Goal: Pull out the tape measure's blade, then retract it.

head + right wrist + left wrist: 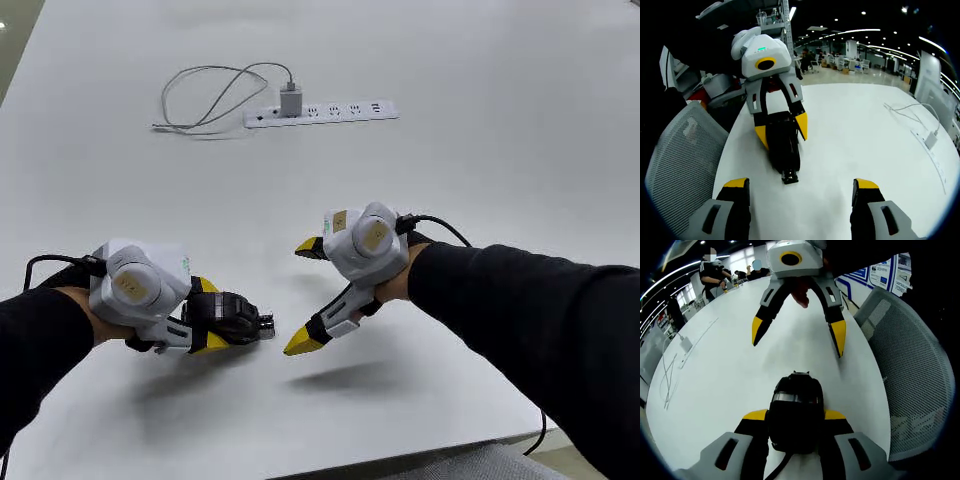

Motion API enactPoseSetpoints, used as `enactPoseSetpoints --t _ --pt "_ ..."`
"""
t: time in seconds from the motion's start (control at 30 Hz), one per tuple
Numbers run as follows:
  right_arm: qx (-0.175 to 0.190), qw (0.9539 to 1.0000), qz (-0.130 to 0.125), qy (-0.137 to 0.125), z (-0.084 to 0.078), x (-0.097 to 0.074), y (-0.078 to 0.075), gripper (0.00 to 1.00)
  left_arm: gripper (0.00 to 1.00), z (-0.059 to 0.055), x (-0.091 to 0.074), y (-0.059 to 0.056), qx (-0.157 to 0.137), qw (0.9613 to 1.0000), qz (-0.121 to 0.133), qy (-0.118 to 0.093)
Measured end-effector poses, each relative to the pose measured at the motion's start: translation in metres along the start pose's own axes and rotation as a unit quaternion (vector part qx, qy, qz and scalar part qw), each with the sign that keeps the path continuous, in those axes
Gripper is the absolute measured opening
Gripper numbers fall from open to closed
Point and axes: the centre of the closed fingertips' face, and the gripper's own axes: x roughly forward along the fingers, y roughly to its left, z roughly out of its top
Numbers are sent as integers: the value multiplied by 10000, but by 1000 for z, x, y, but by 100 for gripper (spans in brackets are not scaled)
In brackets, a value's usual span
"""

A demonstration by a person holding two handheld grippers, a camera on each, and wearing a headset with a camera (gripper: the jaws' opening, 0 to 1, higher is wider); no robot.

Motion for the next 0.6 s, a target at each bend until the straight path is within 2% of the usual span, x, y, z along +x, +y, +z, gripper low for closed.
enactPoseSetpoints --t 0.17,0.23,0.33,0.5,0.6 --pt "-87 9999 88 68 -1 7 5 74 34 0 0 0 -32 10000 -36 -27" --pt "-139 9998 89 75 0 9 6 72 34 -2 1 0 65 10000 -11 -4" --pt "-209 9997 104 109 1 14 8 66 34 -3 3 2 -10 10000 -16 -27" --pt "-398 9985 214 301 -5 23 11 56 34 -4 3 3 -56 10000 -49 -40" --pt "-435 9980 244 377 -8 27 11 54 34 -4 3 3 -36 10000 -69 3"
